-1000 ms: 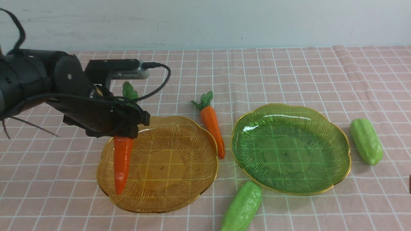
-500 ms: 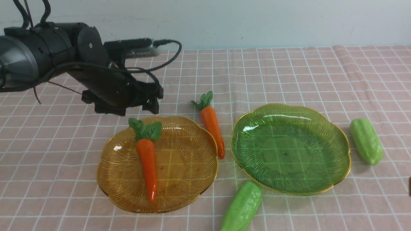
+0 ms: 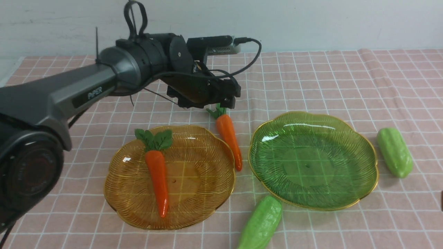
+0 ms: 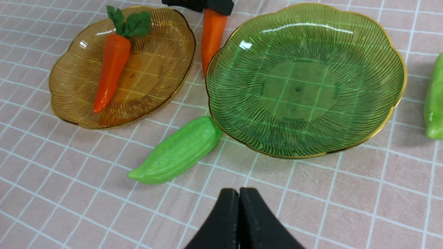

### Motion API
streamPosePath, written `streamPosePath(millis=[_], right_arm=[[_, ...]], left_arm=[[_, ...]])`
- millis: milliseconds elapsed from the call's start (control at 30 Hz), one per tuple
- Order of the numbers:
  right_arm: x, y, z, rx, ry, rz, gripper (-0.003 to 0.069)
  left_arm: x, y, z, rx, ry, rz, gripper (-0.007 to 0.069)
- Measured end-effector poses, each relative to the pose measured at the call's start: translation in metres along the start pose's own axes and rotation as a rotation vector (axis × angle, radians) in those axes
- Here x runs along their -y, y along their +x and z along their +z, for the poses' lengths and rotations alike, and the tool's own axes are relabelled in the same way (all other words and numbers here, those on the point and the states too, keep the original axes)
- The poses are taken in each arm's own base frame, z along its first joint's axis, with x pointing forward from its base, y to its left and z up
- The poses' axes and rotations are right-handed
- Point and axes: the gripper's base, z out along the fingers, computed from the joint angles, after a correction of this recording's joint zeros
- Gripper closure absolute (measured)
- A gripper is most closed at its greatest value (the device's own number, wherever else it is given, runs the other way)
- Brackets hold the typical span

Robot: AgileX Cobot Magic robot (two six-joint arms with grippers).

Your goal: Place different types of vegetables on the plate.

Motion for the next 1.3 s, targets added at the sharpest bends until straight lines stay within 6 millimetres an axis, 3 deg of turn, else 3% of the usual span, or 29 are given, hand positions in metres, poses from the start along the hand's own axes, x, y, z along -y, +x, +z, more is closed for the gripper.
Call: streamPosePath(millis=[100, 267, 500, 600, 700, 800, 1033, 1300], right_arm=[[0.0, 0.0, 0.0, 0.0, 0.0, 0.002, 0.0674], [0.007, 0.0, 0.004, -0.055, 0.052, 0.095, 0.0674], [0.027, -0.017, 0.011, -0.142, 0.217, 0.118, 0.0674], [0.038, -0.031, 0.014, -0.167, 0.306, 0.118, 0.0674], [0.05, -0.044, 0.02, -0.196, 0.381, 0.127, 0.0674], [0.069, -0.062, 0.039, -0.251, 0.469, 0.147, 0.0674], [0.105, -0.083, 0.081, -0.337, 0.513, 0.234, 0.0674], [0.136, -0.104, 0.136, -0.374, 0.489, 0.276, 0.0634]], left_arm=[[-0.001, 0.003, 0.005, -0.013, 0.001, -0.004, 0.0132], [0.011, -0.012, -0.01, -0.012, 0.051, -0.024, 0.0369], [0.03, -0.053, -0.081, 0.077, 0.103, 0.041, 0.0384], [0.036, -0.067, -0.128, 0.117, 0.112, 0.076, 0.0387], [0.036, -0.071, -0.173, 0.121, 0.095, 0.107, 0.0389], [0.027, -0.065, -0.193, 0.05, 0.042, 0.124, 0.0391], [0.01, -0.059, -0.19, -0.013, -0.056, 0.135, 0.0391], [0.001, -0.019, -0.189, -0.168, -0.087, 0.109, 0.0394]])
